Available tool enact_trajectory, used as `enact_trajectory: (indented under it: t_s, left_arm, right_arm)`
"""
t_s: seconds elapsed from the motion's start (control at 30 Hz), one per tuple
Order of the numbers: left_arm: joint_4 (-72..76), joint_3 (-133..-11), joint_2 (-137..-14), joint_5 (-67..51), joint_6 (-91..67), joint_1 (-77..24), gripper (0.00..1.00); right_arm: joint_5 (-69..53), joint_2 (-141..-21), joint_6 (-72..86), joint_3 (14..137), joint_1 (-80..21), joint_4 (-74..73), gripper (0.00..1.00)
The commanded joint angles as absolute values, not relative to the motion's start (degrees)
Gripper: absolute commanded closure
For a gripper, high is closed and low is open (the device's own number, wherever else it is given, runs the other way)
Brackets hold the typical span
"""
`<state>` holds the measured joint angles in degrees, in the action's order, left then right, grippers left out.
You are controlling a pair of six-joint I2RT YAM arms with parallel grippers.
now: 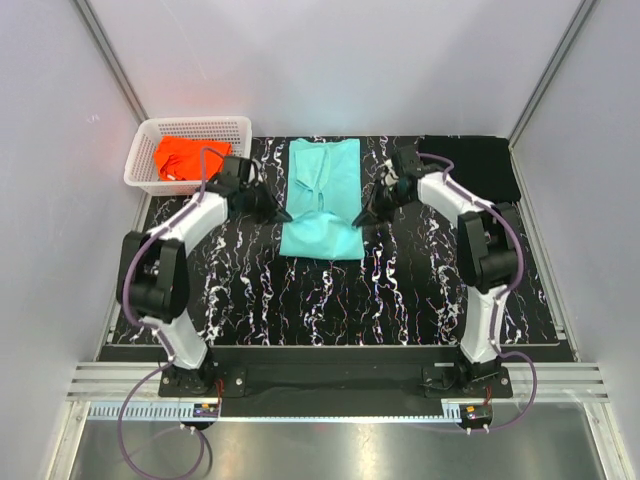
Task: Fold and stack the t-shirts
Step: Fold the tshirt
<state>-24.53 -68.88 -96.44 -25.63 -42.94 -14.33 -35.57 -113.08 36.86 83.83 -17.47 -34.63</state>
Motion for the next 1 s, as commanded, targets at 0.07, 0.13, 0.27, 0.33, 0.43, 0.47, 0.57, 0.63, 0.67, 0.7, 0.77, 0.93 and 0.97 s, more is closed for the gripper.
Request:
enact_trajectory:
  t_s: [0.07,0.13,0.27,0.33,0.43,0.47,0.57,0.63,0.67,0.7,0.77,0.93,0.97]
  left_arm:
    - [-24.9,-83.5,-106.0,-27.9,-40.8,-11.0,1.00]
    - [-25.0,-86.6,-109.7,-28.4,-41.0,-10.0,1.00]
    - [-25.0,-94.3,-115.3,-29.4,-40.7,-9.1,1.00]
    - [-25.0,-97.6,-118.5,-29.9,-40.3,-8.8,1.00]
    - [-25.0,-100.3,-120.9,-31.1,-40.8,-8.3,1.00]
    - [-25.0,-100.6,-122.2,-31.2,-40.9,-8.2,1.00]
    - [-25.0,-102.0,-124.1,-33.1,-41.0,-8.1,1.00]
    - [-25.0,-102.7,-125.8,-34.0,-41.0,-8.1,1.00]
    - [-25.0,-102.9,-126.1,-34.0,-40.9,-8.0,1.00]
    - [-25.0,-103.1,-126.7,-33.8,-40.8,-8.0,1.00]
    - [-25.0,-103.8,-127.4,-33.6,-40.4,-7.7,1.00]
    - [-25.0,-106.4,-130.4,-32.8,-39.6,-7.1,0.96]
    - [-25.0,-107.0,-131.0,-32.6,-39.1,-6.9,0.90]
  right_arm:
    - [-37.0,-123.9,34.2,102.2,-14.4,-43.9,1.00]
    - [-37.7,-128.3,34.1,108.7,-13.9,-45.3,1.00]
    - [-38.1,-133.8,34.5,116.1,-12.4,-46.6,1.00]
    - [-38.3,-135.9,34.8,118.3,-12.0,-46.8,1.00]
    - [-39.5,-138.5,34.7,121.1,-11.2,-46.9,1.00]
    - [-40.0,-139.3,34.8,123.0,-10.9,-46.8,1.00]
    - [-42.2,-142.6,34.6,126.3,-10.8,-47.3,1.00]
    - [-43.3,-144.7,34.9,129.2,-10.7,-47.8,1.00]
    - [-43.5,-145.3,35.0,130.1,-10.8,-48.0,1.00]
    - [-43.6,-145.7,35.1,131.4,-10.8,-48.2,1.00]
    - [-43.9,-146.9,35.3,133.2,-10.8,-48.2,1.00]
    - [-43.2,-150.0,35.9,136.7,-10.4,-48.4,0.90]
    - [-43.0,-150.5,36.2,138.0,-10.2,-48.4,0.83]
